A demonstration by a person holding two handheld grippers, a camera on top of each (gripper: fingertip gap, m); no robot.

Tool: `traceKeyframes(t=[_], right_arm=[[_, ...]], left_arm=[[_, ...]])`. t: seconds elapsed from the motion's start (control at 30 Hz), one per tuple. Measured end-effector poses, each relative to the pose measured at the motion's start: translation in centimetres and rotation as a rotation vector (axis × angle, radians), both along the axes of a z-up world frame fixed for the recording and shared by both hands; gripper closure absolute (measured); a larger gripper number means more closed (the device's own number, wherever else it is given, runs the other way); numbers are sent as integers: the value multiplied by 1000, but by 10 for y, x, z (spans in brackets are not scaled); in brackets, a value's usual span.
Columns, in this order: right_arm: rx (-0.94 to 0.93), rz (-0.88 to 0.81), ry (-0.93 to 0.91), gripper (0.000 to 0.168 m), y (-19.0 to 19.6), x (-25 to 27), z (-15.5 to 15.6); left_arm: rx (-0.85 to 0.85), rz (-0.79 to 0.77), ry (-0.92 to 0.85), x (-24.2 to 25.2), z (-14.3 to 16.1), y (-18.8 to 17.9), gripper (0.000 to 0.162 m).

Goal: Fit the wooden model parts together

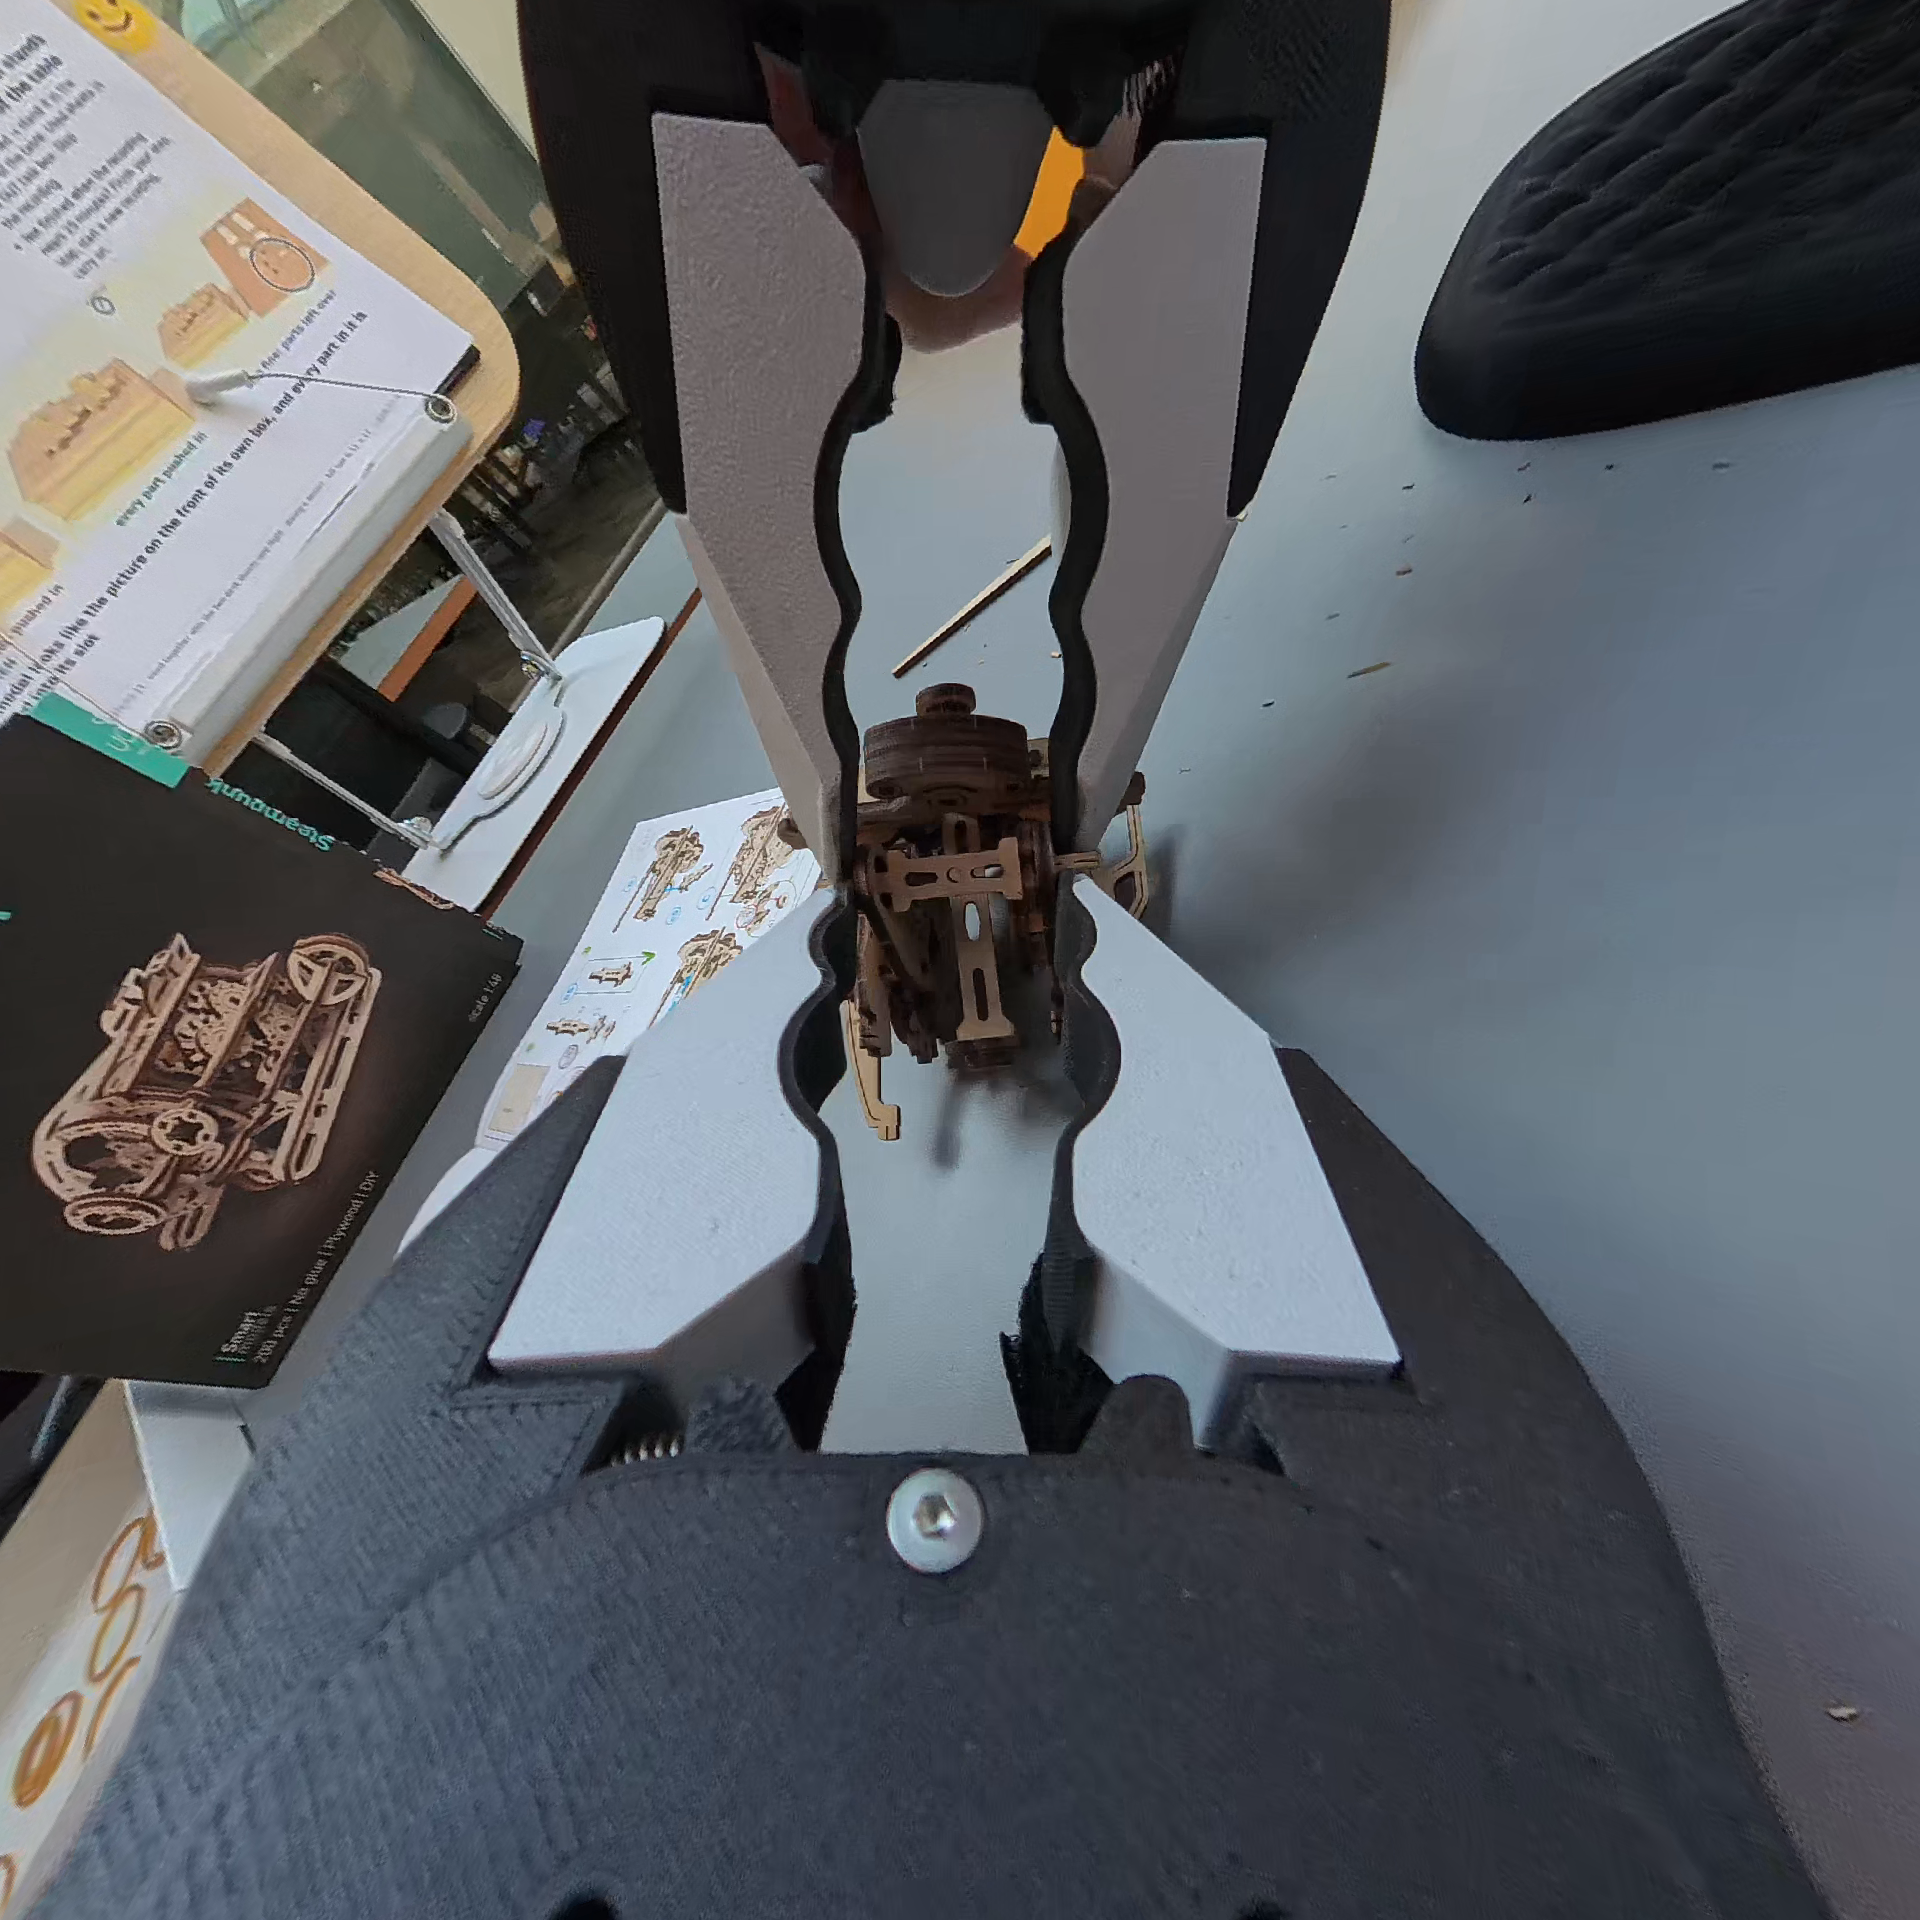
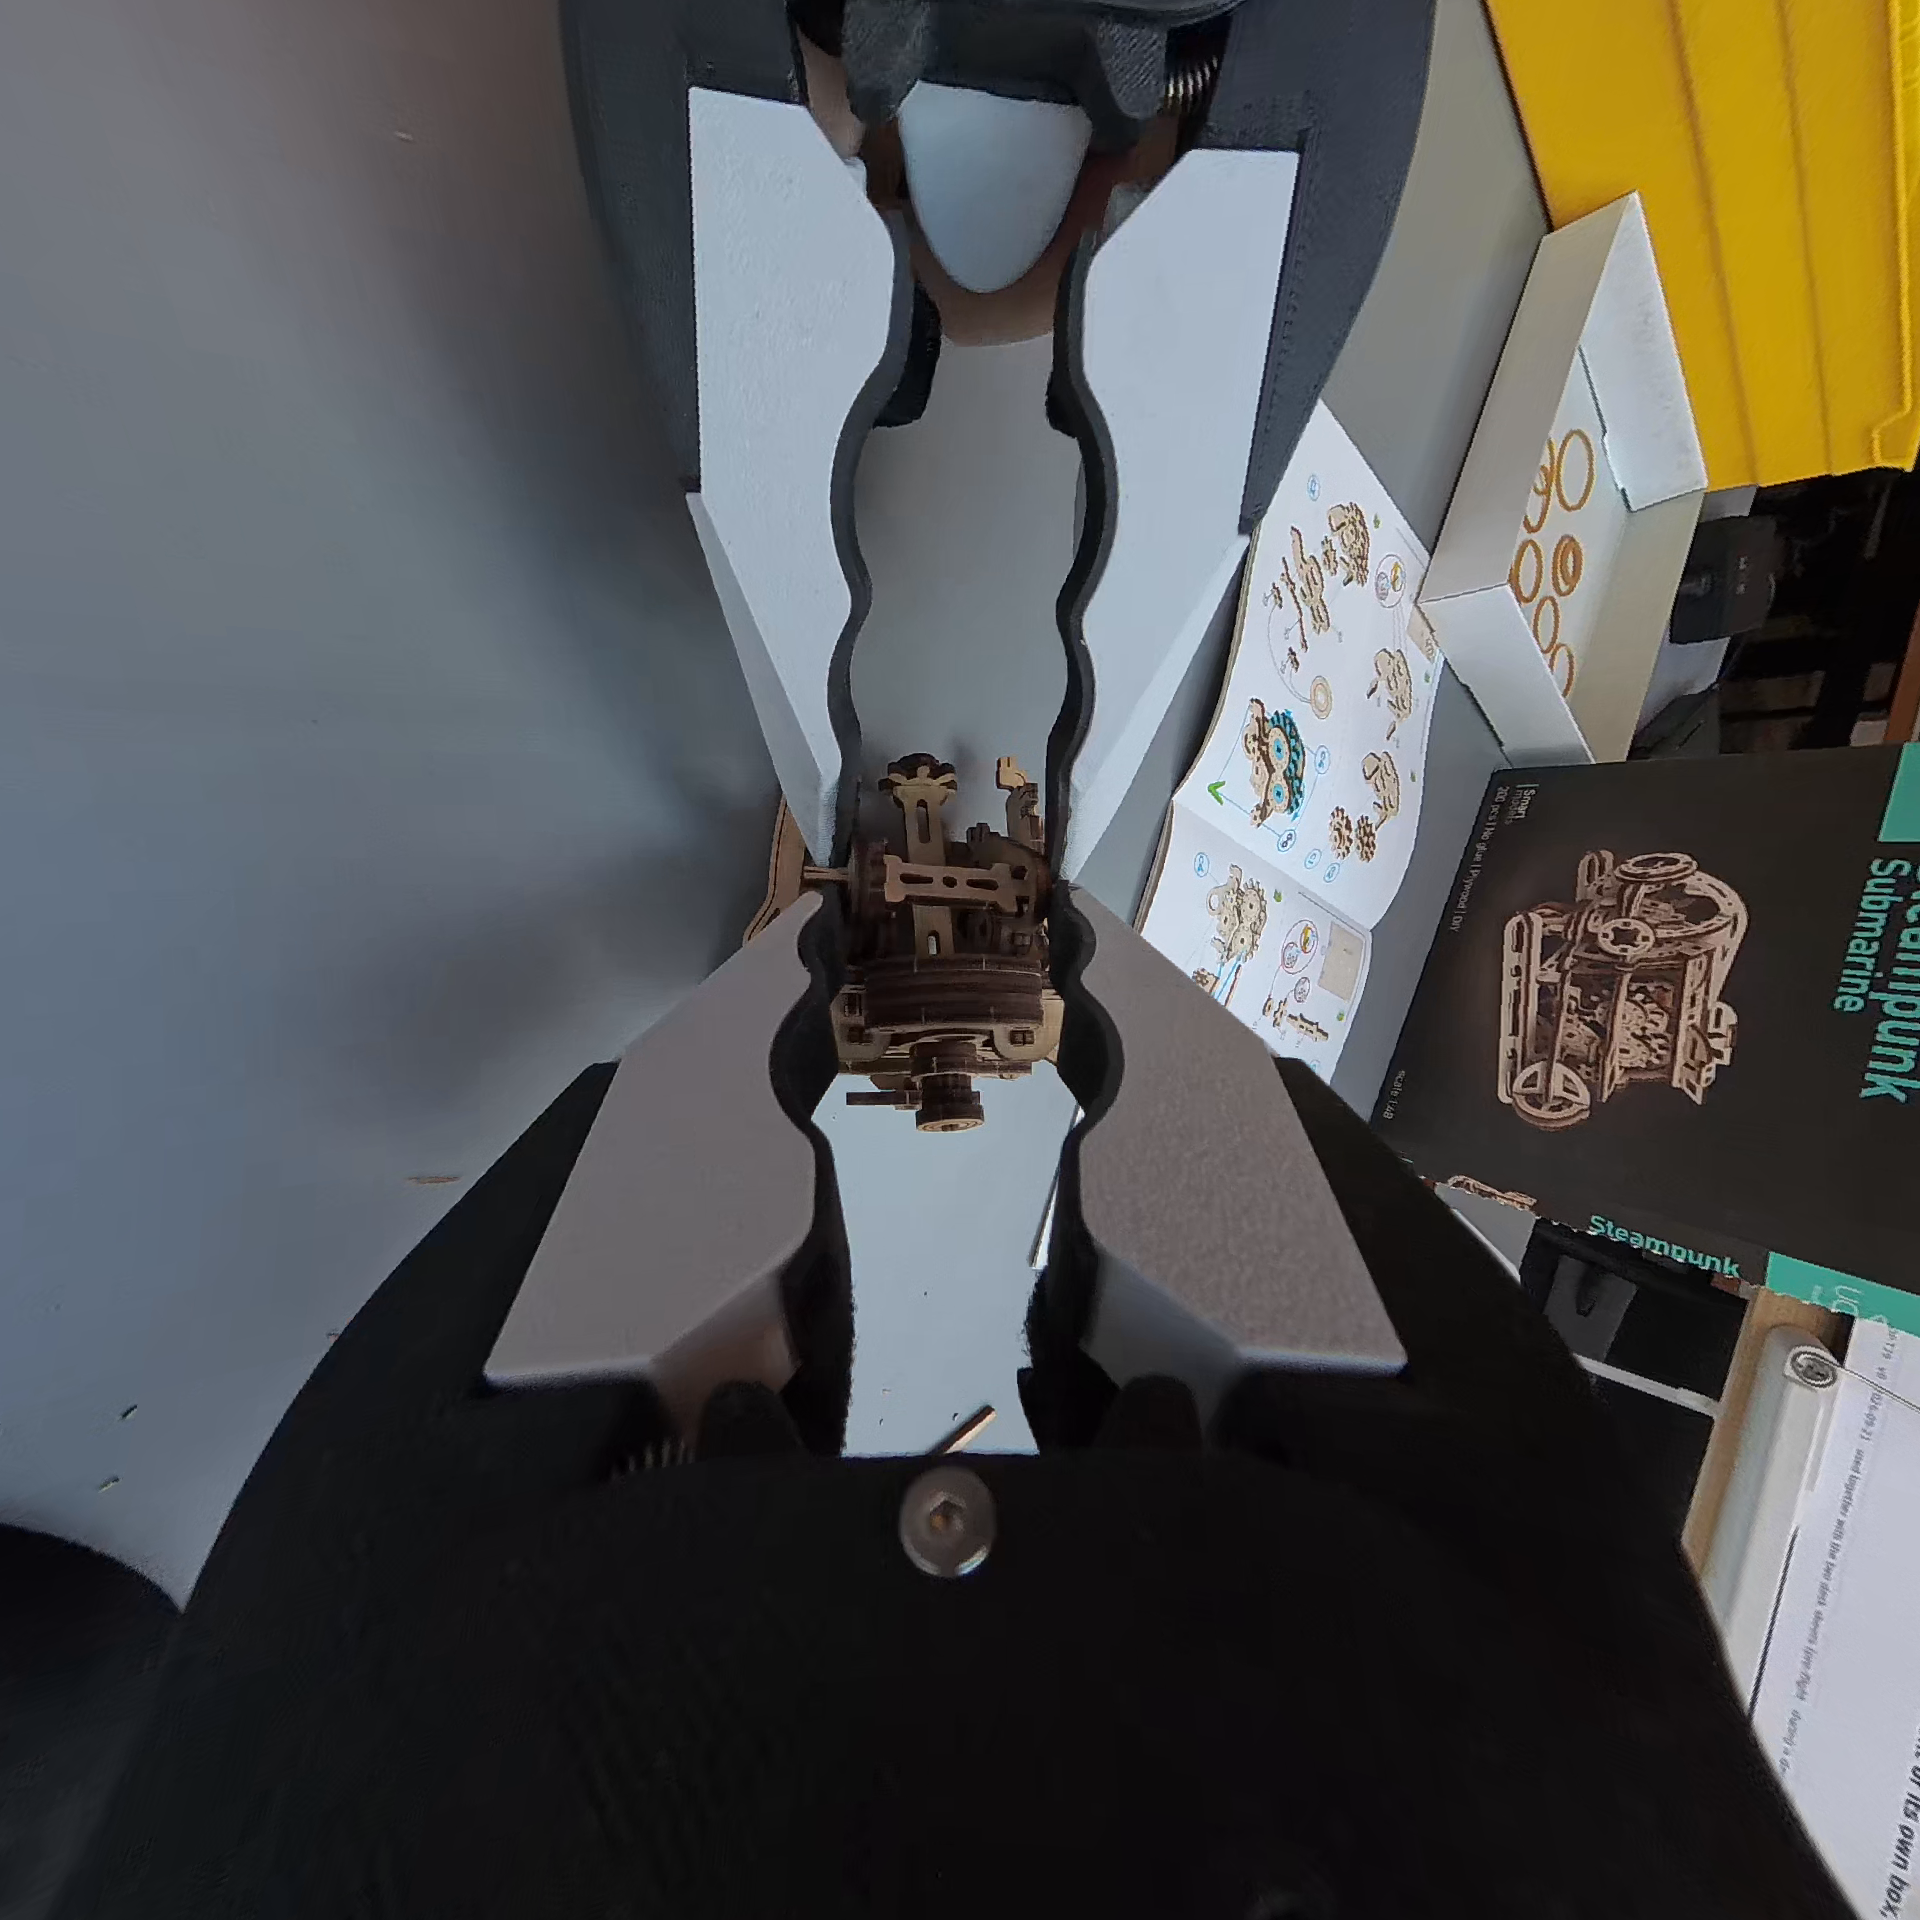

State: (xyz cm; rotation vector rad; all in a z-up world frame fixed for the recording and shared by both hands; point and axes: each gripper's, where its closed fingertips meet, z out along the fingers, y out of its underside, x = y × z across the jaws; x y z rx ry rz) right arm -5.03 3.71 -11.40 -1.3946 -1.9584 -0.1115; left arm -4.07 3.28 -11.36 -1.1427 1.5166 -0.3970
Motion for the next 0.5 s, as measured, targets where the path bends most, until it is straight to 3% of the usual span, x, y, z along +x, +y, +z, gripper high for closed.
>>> traceKeyframes(t=[0.23, 0.5], right_arm=[[17, -68, 20, 130, 2, 3, -4], [-10, -39, 16, 129, 3, 0, -6]], left_arm=[[208, 5, 17, -1, 2, -4, 125], [223, 7, 15, -2, 2, -3, 125]])
